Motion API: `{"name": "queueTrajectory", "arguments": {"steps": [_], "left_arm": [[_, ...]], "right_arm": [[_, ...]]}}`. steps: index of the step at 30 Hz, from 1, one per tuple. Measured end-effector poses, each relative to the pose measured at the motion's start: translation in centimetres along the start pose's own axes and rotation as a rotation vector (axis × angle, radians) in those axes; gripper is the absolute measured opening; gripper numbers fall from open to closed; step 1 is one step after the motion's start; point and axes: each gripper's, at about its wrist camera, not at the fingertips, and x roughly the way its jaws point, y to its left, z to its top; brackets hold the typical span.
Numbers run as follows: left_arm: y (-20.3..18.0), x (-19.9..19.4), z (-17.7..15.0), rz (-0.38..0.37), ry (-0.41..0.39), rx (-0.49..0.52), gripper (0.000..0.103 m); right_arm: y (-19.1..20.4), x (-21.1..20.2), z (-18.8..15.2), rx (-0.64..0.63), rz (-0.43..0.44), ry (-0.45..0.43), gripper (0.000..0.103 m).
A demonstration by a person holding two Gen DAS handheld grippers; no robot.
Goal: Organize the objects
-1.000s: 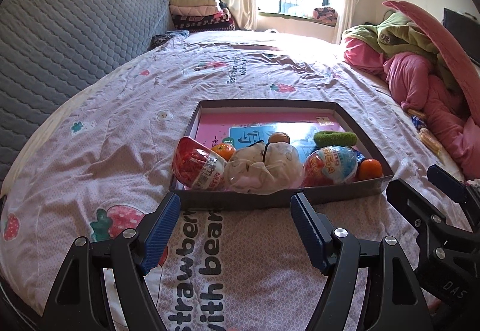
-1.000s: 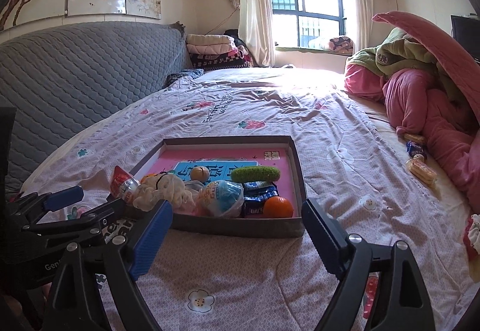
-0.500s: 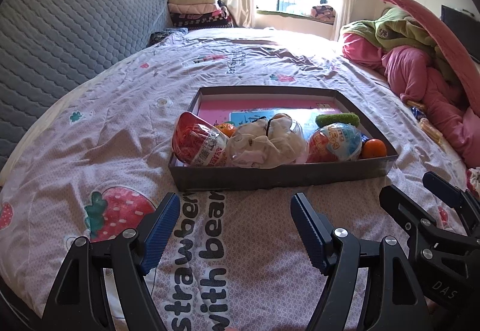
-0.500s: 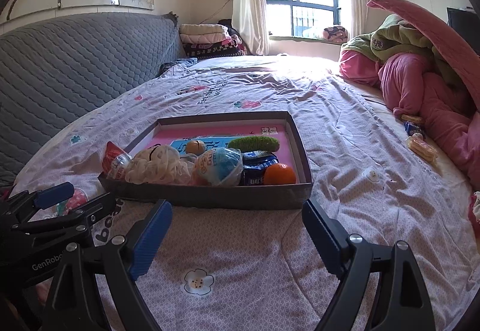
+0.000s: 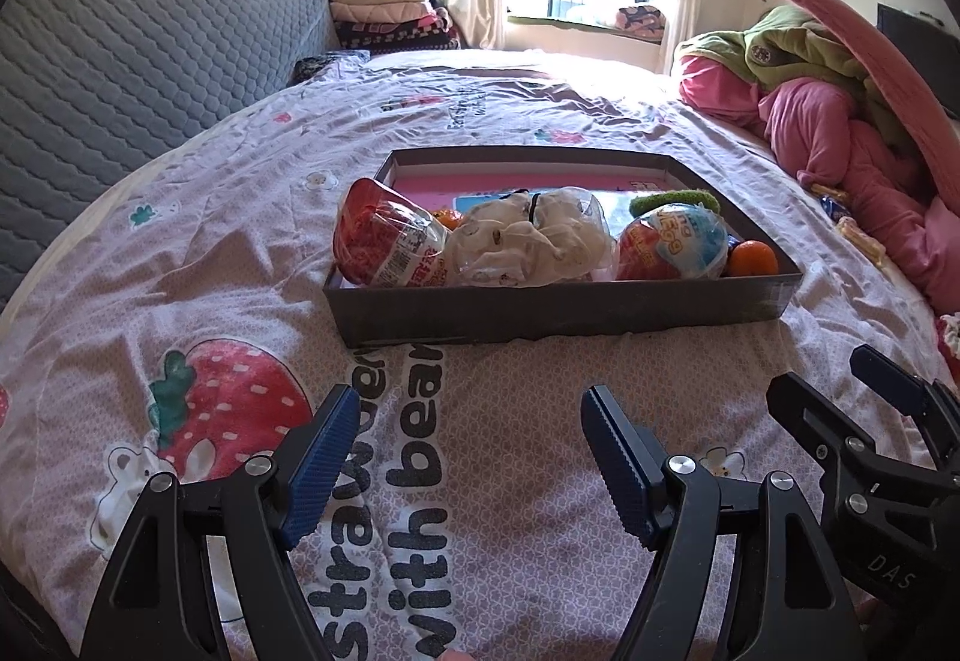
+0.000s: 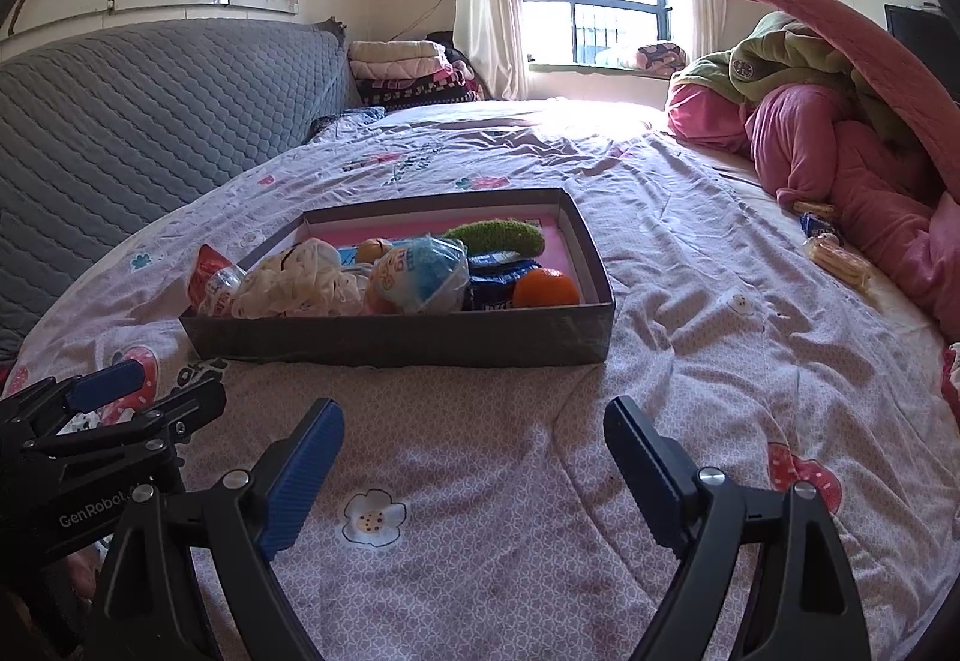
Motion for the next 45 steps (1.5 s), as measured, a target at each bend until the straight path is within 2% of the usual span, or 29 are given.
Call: {"name": "queueTrajectory", "arguments": {"steps": [22, 45], "left_arm": [[0.6, 1.4, -1.9, -0.002, 0.034, 0.001, 0.077], [0.9, 2.0, -2.4, -0.003, 0.043, -0.005, 0.077]], "right_arm": [[-0.1, 0.8, -1.8, 0.012, 0.001, 0.040, 0.088], [-0.1, 1.3, -2.6, 0.022, 0.007, 0.074, 0.088]]}}
